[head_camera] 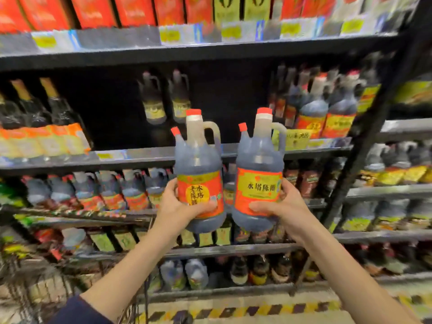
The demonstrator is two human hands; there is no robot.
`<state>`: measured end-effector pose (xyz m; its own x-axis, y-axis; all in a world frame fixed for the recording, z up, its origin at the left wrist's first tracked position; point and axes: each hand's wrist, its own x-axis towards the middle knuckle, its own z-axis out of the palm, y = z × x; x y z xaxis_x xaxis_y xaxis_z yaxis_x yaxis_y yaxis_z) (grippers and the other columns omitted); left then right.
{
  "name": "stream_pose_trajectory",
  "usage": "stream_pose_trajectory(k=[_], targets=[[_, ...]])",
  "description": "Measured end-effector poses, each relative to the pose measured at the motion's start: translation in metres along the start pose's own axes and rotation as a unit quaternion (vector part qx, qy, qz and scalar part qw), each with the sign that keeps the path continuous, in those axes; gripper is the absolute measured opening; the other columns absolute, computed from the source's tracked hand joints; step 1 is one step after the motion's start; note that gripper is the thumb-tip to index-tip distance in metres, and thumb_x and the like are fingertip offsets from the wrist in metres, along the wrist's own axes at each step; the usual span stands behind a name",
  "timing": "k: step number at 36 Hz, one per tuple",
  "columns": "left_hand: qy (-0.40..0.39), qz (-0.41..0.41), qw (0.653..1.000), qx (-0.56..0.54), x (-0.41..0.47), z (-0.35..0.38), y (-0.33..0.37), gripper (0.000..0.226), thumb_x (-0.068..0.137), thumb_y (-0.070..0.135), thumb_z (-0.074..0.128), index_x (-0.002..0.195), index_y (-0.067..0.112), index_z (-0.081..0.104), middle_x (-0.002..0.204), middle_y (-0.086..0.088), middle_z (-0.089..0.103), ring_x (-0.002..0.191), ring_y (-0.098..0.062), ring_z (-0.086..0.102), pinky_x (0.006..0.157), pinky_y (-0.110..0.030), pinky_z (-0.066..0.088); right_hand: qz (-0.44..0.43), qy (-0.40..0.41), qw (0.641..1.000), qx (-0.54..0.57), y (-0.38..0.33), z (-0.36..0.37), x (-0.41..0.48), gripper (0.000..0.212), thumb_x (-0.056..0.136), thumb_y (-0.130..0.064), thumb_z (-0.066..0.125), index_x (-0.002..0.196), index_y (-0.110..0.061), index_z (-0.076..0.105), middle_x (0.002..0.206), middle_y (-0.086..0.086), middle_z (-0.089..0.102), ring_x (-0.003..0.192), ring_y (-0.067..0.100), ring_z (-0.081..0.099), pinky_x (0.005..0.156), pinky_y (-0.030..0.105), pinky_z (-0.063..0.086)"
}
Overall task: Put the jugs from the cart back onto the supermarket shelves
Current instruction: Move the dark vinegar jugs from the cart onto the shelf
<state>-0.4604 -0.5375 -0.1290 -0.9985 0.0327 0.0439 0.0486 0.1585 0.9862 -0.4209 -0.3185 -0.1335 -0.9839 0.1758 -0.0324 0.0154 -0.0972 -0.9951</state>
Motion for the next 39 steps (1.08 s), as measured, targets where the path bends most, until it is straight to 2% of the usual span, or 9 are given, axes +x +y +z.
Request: stream_pose_trajectory(k=[4, 8, 13, 18, 21, 24, 28, 33, 39], targets=[[-0.039, 0.036, 0.999, 0.006, 0.036, 0.016, 0.008, 0.078, 0.055, 0.014, 0.091, 0.117, 0.025, 0.044, 0.102, 0.013, 0.06, 0.088, 0.002, 0.059, 0.068, -0.019, 0.047, -0.025, 0.047, 0.999, 0.005, -0.006, -0.011, 0.022, 0.077, 0.037, -0.01, 0.085, 0.107, -0.017, 0.054, 0.1, 0.005, 0.071, 0.087, 0.017, 0.07, 0.071, 0.032, 0.055], [-0.08, 0.083, 0.993, 0.007, 0.072, 0.029, 0.019, 0.091, 0.039, 0.022, 0.096, 0.114, 0.025, 0.045, 0.102, 0.011, 0.062, 0.078, 0.01, 0.063, 0.068, -0.017, 0.048, -0.049, 0.089, 0.995, 0.001, -0.013, -0.016, 0.046, 0.091, 0.026, -0.015, 0.088, 0.11, -0.014, 0.053, 0.103, 0.007, 0.07, 0.091, 0.019, 0.069, 0.074, 0.029, 0.056], [-0.128, 0.12, 0.984, 0.001, 0.115, 0.042, 0.033, 0.097, 0.042, 0.023, 0.095, 0.124, 0.02, 0.042, 0.106, 0.01, 0.061, 0.084, 0.01, 0.063, 0.064, -0.014, 0.051, -0.068, 0.12, 0.99, 0.007, -0.024, -0.02, 0.073, 0.08, 0.036, -0.01, 0.086, 0.108, -0.019, 0.052, 0.106, 0.01, 0.07, 0.095, 0.022, 0.069, 0.074, 0.032, 0.055], [-0.169, 0.19, 0.967, 0.017, 0.156, 0.053, 0.047, 0.089, 0.053, 0.011, 0.089, 0.124, 0.021, 0.038, 0.108, 0.014, 0.055, 0.084, 0.019, 0.057, 0.063, -0.004, 0.048, -0.087, 0.161, 0.983, 0.013, -0.029, -0.022, 0.094, 0.091, 0.029, -0.017, 0.09, 0.112, -0.017, 0.052, 0.105, 0.009, 0.07, 0.091, 0.02, 0.07, 0.067, 0.027, 0.055], [-0.199, 0.22, 0.955, 0.012, 0.18, 0.061, 0.053, 0.096, 0.048, 0.021, 0.088, 0.129, 0.016, 0.037, 0.112, 0.011, 0.056, 0.091, 0.014, 0.059, 0.069, -0.007, 0.049, -0.107, 0.181, 0.977, 0.021, -0.033, -0.026, 0.102, 0.078, 0.039, -0.008, 0.085, 0.108, -0.022, 0.052, 0.104, 0.007, 0.07, 0.089, 0.018, 0.07, 0.068, 0.027, 0.057], [-0.217, 0.244, 0.945, 0.015, 0.2, 0.071, 0.055, 0.101, 0.043, 0.028, 0.09, 0.128, 0.02, 0.035, 0.116, 0.011, 0.054, 0.099, 0.009, 0.059, 0.075, -0.011, 0.051, -0.112, 0.204, 0.972, 0.021, -0.031, -0.03, 0.109, 0.086, 0.034, -0.012, 0.089, 0.112, -0.02, 0.052, 0.105, 0.008, 0.07, 0.091, 0.021, 0.07, 0.071, 0.033, 0.056], [-0.236, 0.258, 0.936, 0.025, 0.221, 0.087, 0.054, 0.1, 0.048, 0.019, 0.094, 0.128, 0.024, 0.034, 0.118, 0.012, 0.053, 0.103, 0.006, 0.058, 0.076, -0.013, 0.053, -0.112, 0.234, 0.966, 0.009, -0.03, -0.039, 0.116, 0.102, 0.025, -0.025, 0.087, 0.118, -0.013, 0.049, 0.104, 0.009, 0.069, 0.088, 0.019, 0.071, 0.067, 0.028, 0.056], [-0.242, 0.268, 0.933, 0.016, 0.238, 0.11, 0.055, 0.096, 0.052, 0.012, 0.091, 0.129, 0.025, 0.036, 0.119, 0.013, 0.054, 0.103, 0.009, 0.057, 0.074, -0.01, 0.051, -0.123, 0.241, 0.963, 0.02, -0.03, -0.053, 0.127, 0.1, 0.027, -0.021, 0.087, 0.12, -0.009, 0.05, 0.103, 0.011, 0.07, 0.085, 0.017, 0.071, 0.064, 0.024, 0.055], [-0.241, 0.278, 0.929, 0.036, 0.258, 0.136, 0.056, 0.092, 0.055, 0.003, 0.09, 0.126, 0.024, 0.034, 0.113, 0.018, 0.049, 0.097, 0.018, 0.054, 0.071, -0.005, 0.048, -0.12, 0.237, 0.964, 0.023, -0.032, -0.075, 0.145, 0.106, 0.026, -0.019, 0.087, 0.124, -0.007, 0.047, 0.107, 0.014, 0.069, 0.092, 0.023, 0.07, 0.068, 0.03, 0.057]])
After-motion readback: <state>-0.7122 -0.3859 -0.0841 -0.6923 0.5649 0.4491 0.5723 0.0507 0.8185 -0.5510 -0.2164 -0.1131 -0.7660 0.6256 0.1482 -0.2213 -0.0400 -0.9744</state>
